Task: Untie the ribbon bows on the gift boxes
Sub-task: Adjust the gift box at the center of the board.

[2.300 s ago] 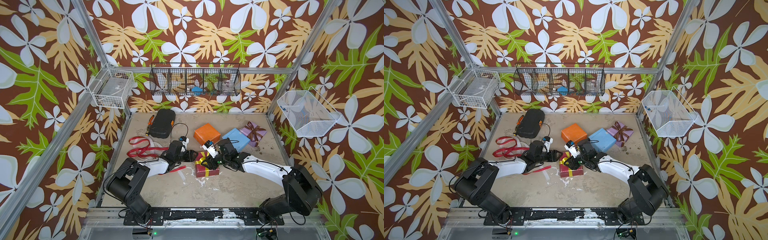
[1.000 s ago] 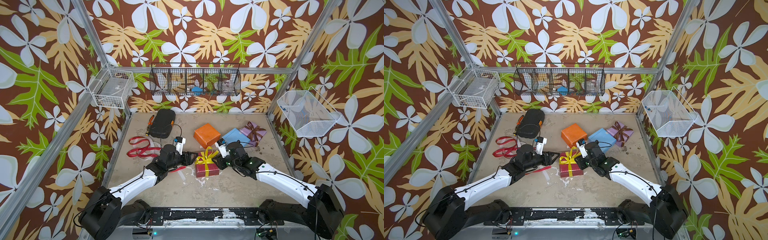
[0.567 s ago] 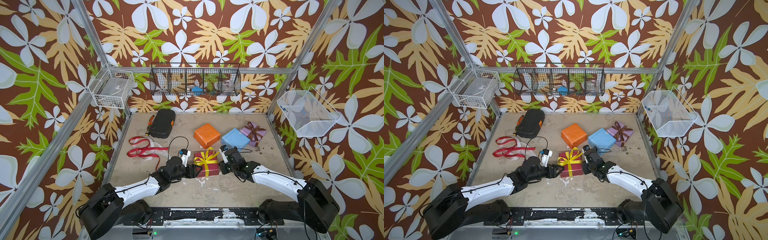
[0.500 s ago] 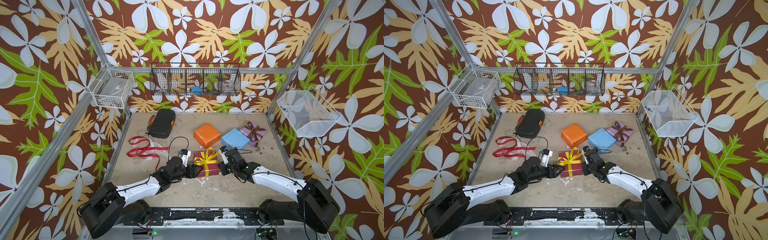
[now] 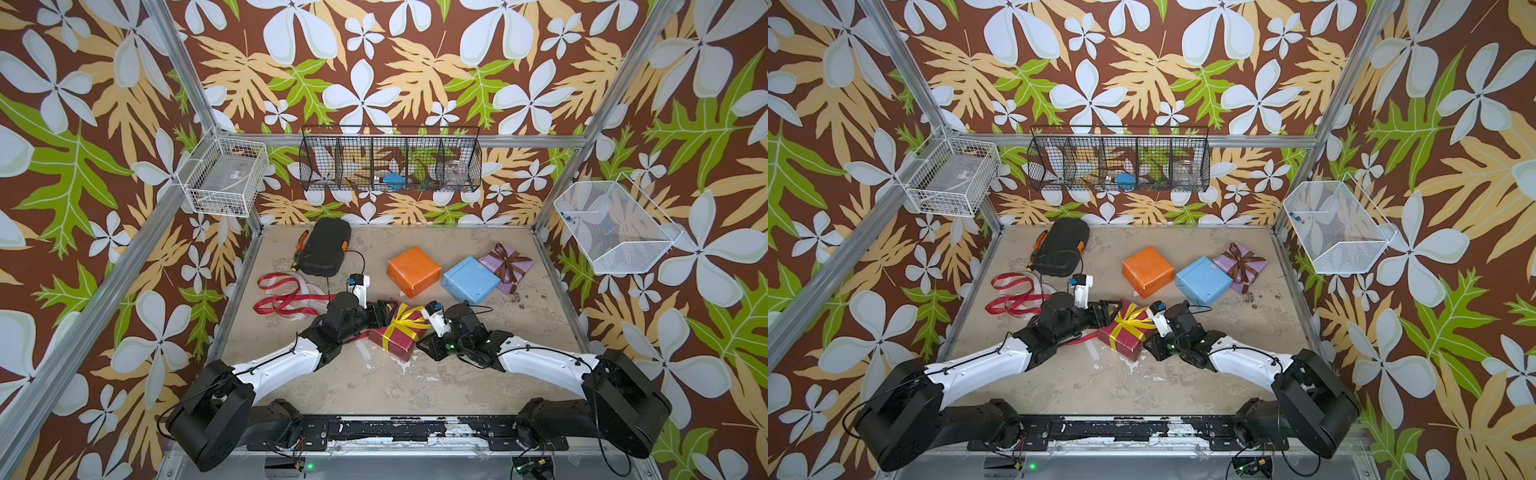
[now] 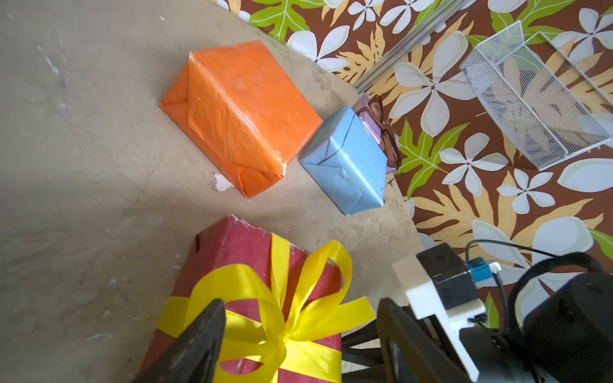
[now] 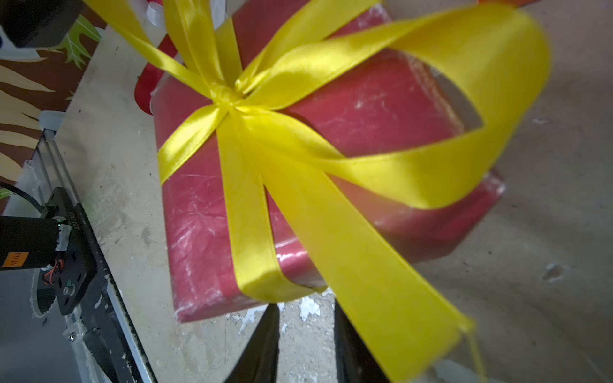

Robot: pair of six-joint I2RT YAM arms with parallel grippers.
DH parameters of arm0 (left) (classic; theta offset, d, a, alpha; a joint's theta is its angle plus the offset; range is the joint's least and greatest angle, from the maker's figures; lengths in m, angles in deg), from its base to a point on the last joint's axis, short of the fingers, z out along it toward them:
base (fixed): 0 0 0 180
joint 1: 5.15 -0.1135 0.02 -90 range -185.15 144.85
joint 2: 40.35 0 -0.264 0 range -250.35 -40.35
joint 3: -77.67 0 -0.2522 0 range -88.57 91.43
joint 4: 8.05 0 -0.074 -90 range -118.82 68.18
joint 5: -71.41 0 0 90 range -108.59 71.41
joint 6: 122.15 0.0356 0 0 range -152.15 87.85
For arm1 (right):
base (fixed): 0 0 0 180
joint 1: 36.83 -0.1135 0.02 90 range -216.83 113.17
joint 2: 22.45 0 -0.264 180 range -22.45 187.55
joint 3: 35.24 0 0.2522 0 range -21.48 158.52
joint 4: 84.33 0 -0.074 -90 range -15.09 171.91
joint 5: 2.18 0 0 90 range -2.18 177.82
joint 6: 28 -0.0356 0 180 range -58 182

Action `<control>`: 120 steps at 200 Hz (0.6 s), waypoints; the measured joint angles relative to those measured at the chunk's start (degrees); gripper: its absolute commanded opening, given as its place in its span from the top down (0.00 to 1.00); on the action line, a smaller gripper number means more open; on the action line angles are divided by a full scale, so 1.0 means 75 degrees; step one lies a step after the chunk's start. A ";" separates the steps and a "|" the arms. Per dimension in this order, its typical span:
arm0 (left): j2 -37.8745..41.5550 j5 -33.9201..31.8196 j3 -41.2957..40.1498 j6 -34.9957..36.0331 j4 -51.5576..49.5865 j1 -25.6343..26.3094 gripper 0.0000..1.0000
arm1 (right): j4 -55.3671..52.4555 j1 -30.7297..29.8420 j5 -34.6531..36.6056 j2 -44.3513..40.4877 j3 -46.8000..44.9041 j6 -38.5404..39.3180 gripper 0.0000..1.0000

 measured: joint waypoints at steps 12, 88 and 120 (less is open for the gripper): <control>0.0137 -0.0029 0.0038 0.0184 -0.0245 -0.0015 0.23 | -0.0085 0.0105 0.0023 -0.0280 -0.0064 0.0009 0.65; 0.0289 -0.0143 -0.0326 0.0370 -0.0816 -0.0029 0.22 | -0.0160 0.1699 -0.0915 -0.0624 0.0364 -0.0023 0.44; 0.0143 -0.0149 -0.0344 0.0527 -0.0737 -0.0058 0.18 | 0.0262 0.1807 -0.1649 -0.0221 0.0495 -0.0169 0.39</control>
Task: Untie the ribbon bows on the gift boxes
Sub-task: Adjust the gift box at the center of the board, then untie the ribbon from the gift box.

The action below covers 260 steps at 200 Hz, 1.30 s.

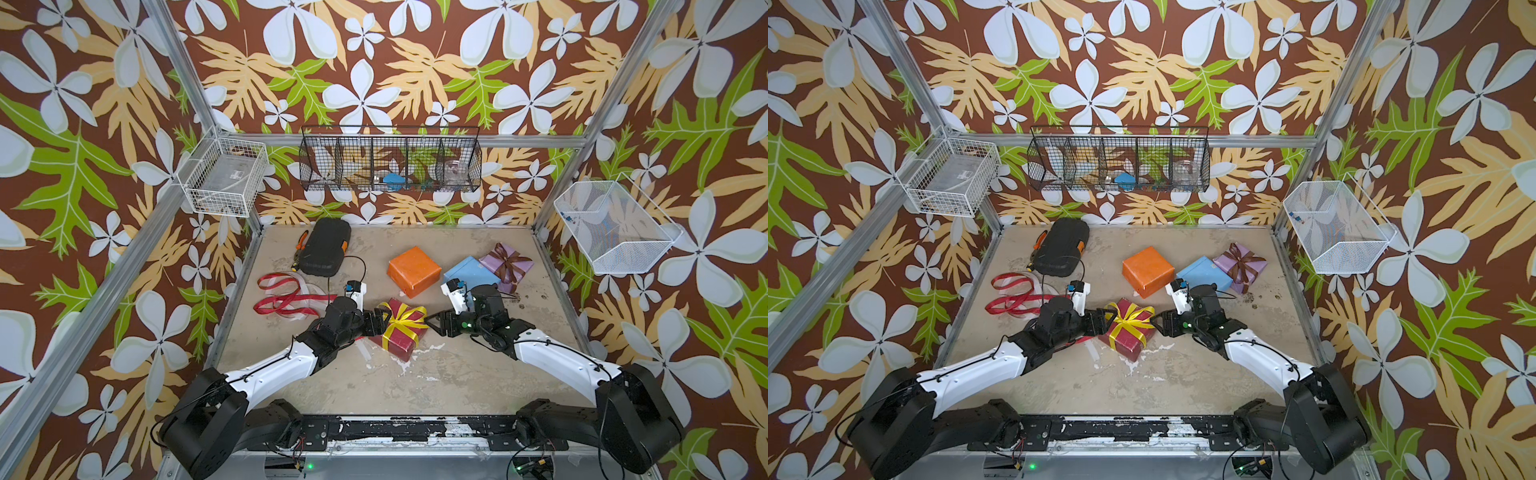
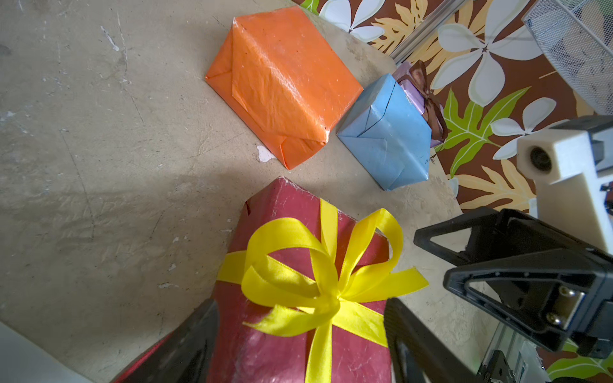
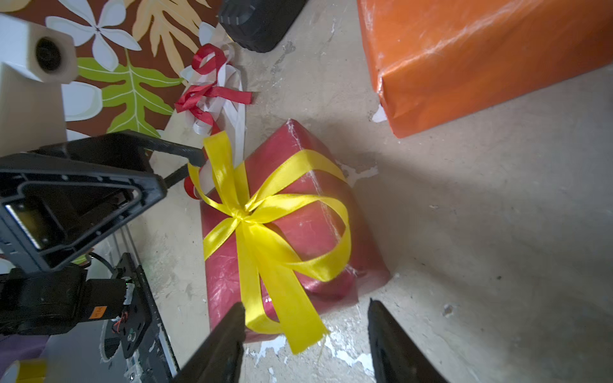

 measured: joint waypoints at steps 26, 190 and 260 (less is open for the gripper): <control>-0.0236 0.0015 0.0038 0.0189 0.0076 -0.0087 0.18 | 0.0204 -0.0003 -0.0417 0.0256 -0.0023 -0.0122 0.39; -0.0650 0.1005 -0.0055 0.0353 0.0909 -0.0274 0.23 | 0.1475 0.0000 -0.0889 0.0796 -0.0358 -0.1105 1.00; -0.0583 0.1632 -0.0367 0.0090 0.1341 -0.0764 0.50 | 0.1568 0.0000 -0.0889 0.0592 -0.0504 -0.1160 1.00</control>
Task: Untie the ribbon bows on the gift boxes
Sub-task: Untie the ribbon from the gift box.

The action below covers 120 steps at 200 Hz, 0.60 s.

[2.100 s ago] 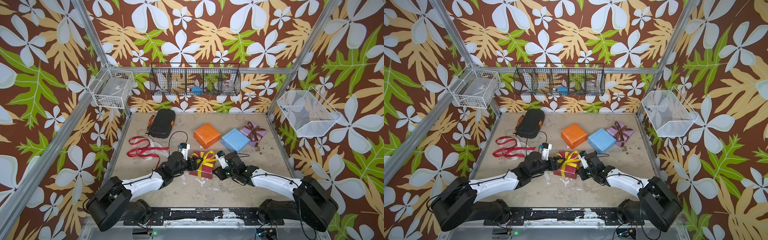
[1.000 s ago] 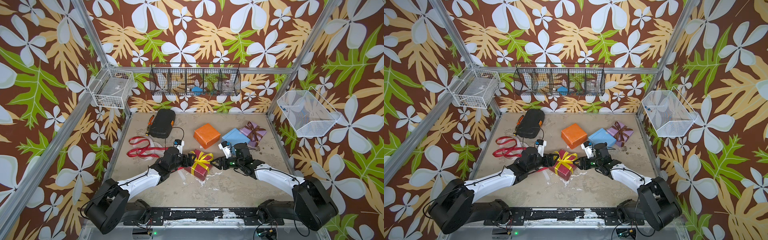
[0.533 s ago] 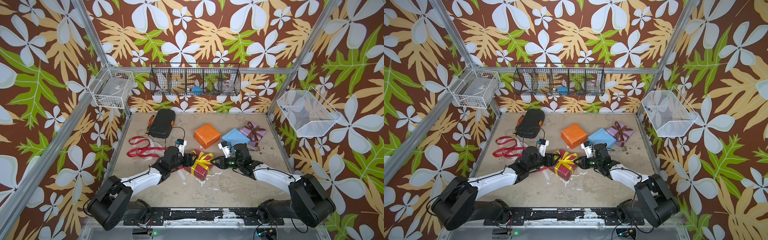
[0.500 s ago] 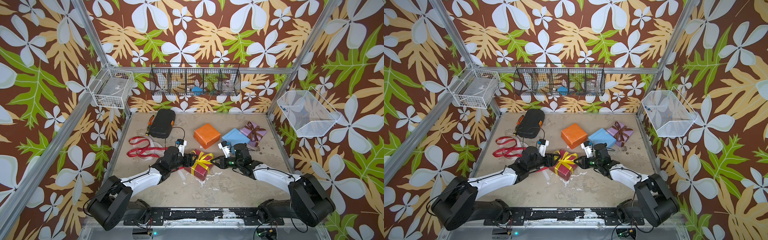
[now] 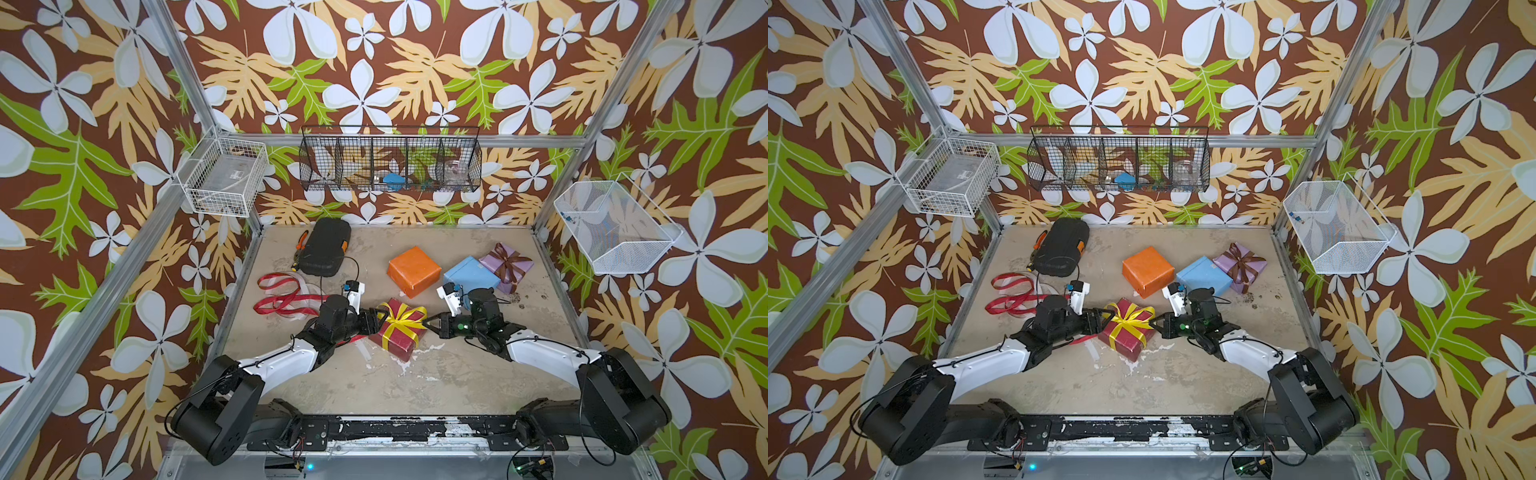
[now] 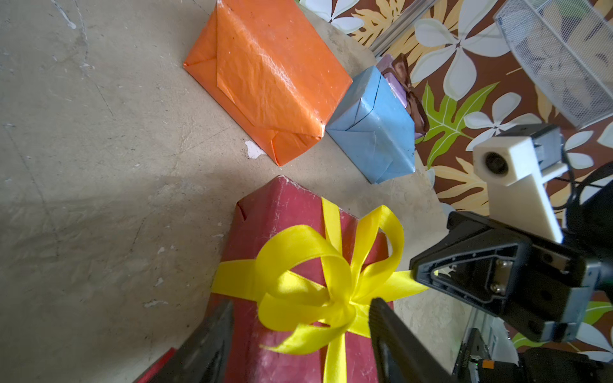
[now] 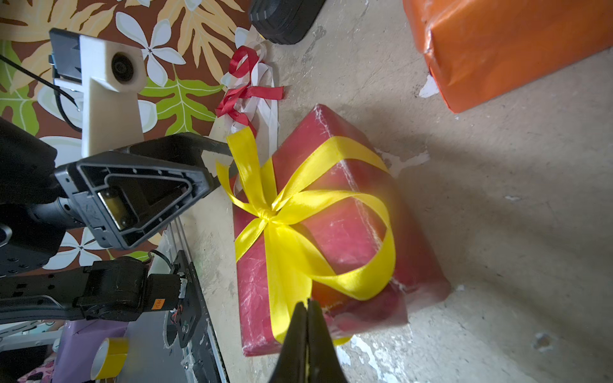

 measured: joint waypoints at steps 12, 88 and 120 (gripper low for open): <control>-0.0050 0.0236 0.0064 -0.0108 0.0125 -0.0006 0.55 | 0.0000 0.0000 -0.0003 0.0000 0.0000 0.0006 1.00; -0.0393 0.1247 0.0289 -0.0621 0.0417 -0.0006 0.44 | -0.0047 0.0000 0.0006 0.0102 0.0058 0.0184 1.00; -0.0099 0.1163 0.0306 -0.0557 -0.0050 -0.0006 0.41 | -0.0152 0.0000 0.0026 0.0117 0.0114 0.0280 1.00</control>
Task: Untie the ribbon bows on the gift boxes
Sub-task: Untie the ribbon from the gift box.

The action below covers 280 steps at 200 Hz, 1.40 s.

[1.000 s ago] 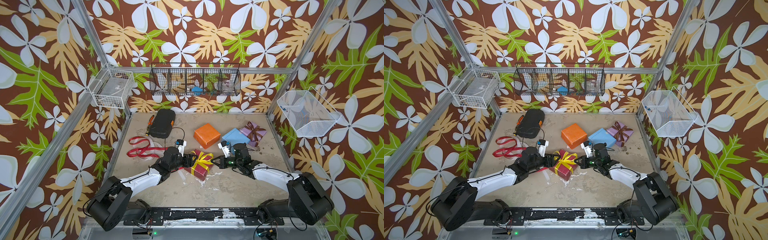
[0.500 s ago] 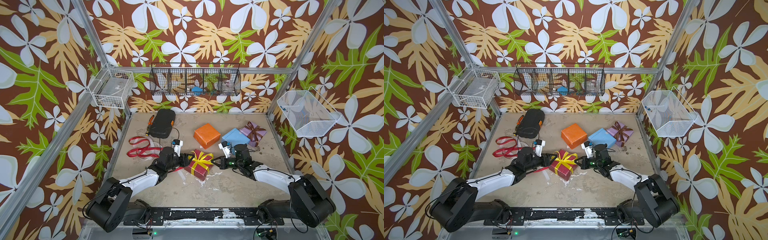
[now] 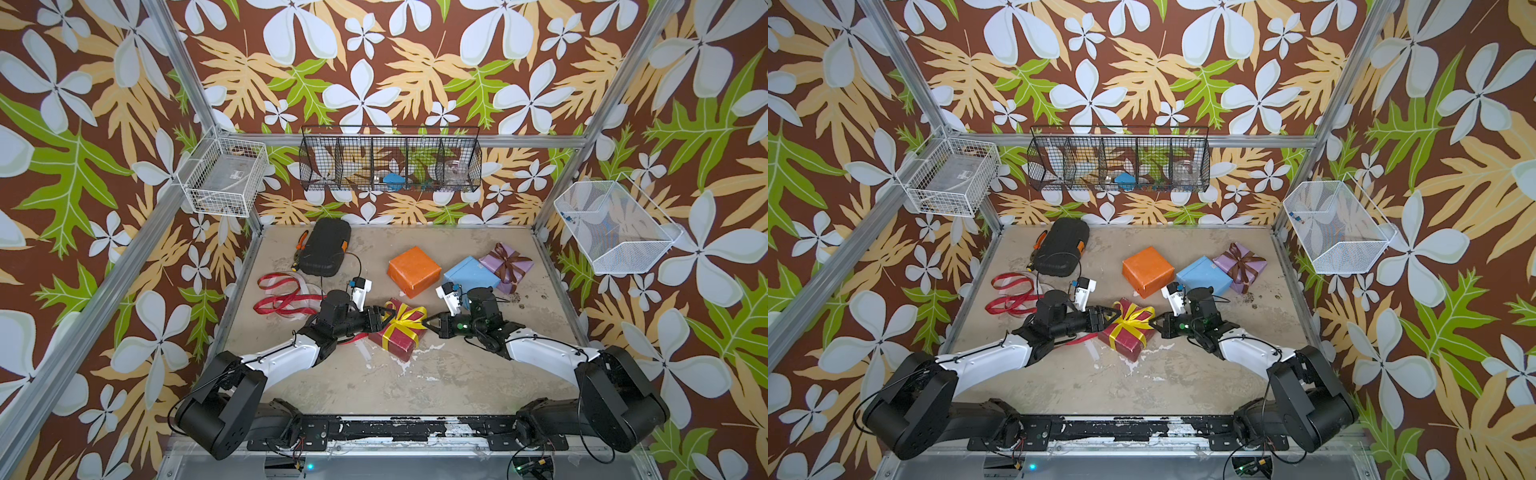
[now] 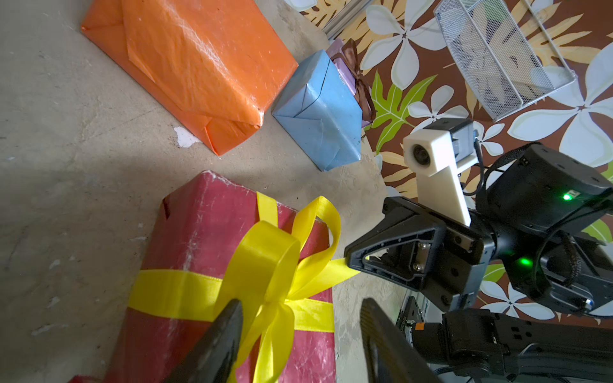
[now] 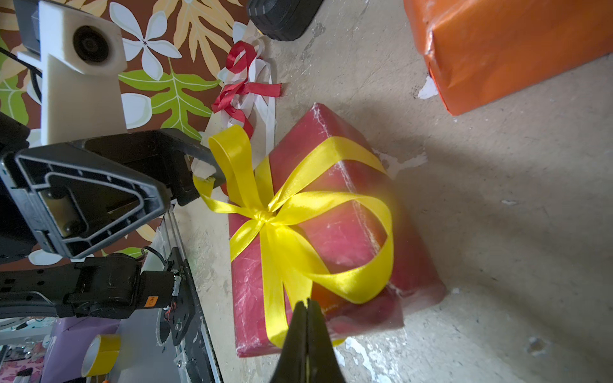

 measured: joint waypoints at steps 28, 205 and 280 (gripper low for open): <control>0.0236 -0.0032 -0.0198 0.0020 -0.0300 0.0000 0.43 | -0.0044 0.0000 0.0003 0.0038 0.0012 0.0067 1.00; 0.1233 -0.0055 -0.0315 0.0122 -0.1139 0.0000 0.60 | -0.0219 0.0003 0.0052 0.0058 0.0012 0.0128 1.00; 0.0627 0.0006 -0.0184 0.0137 -0.0997 0.0000 0.61 | -0.0210 0.0003 0.0058 0.0041 -0.0009 0.0122 1.00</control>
